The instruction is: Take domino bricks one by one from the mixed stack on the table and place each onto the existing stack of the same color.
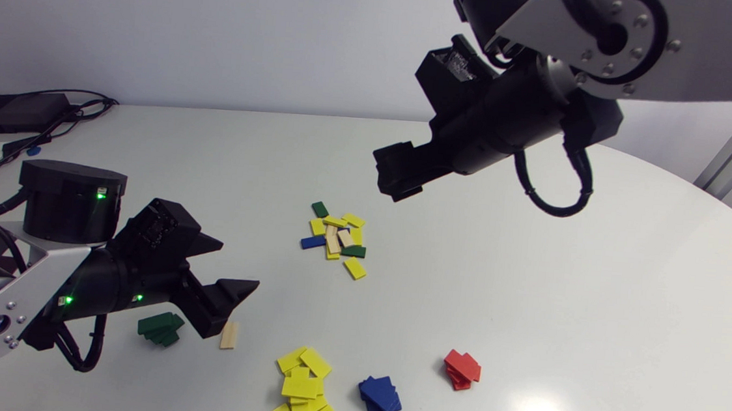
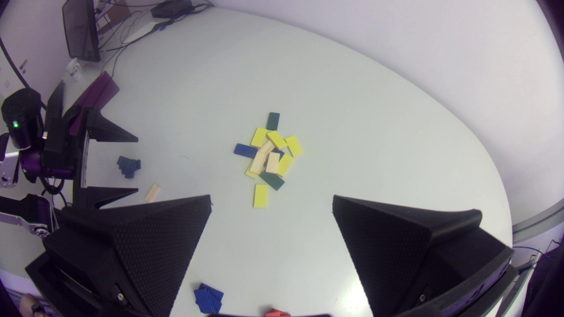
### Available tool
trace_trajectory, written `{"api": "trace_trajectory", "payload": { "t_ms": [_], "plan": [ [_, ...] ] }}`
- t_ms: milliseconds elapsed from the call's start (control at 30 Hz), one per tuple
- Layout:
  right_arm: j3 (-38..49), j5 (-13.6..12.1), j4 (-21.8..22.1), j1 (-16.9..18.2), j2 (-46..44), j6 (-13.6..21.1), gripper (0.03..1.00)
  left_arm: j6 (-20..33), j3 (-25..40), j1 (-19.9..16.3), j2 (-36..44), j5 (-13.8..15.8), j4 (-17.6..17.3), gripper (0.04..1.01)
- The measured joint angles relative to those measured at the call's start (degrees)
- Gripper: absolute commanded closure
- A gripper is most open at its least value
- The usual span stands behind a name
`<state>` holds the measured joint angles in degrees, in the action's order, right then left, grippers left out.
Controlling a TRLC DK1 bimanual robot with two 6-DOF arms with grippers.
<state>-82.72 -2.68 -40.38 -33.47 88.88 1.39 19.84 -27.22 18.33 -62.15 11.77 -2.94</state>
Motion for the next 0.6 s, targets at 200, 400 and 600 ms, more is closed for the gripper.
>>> {"api": "trace_trajectory", "payload": {
  "t_ms": [200, 400, 600],
  "plan": [
    [1.9, -1.9, 4.2, 1.2, 4.8, 1.2, 0.074, 0.0, 0.0, -0.3, 0.0, 0.0, 0.0, 0.049],
    [2.5, -3.0, 7.3, 1.3, 11.0, 1.3, 0.075, 0.0, 0.0, -0.3, 0.0, 0.0, 0.0, 0.049],
    [2.6, -3.4, 9.6, 1.3, 16.4, 1.9, 0.087, 0.0, 0.0, -0.3, 0.0, 0.0, 0.0, 0.049]
  ]
}}
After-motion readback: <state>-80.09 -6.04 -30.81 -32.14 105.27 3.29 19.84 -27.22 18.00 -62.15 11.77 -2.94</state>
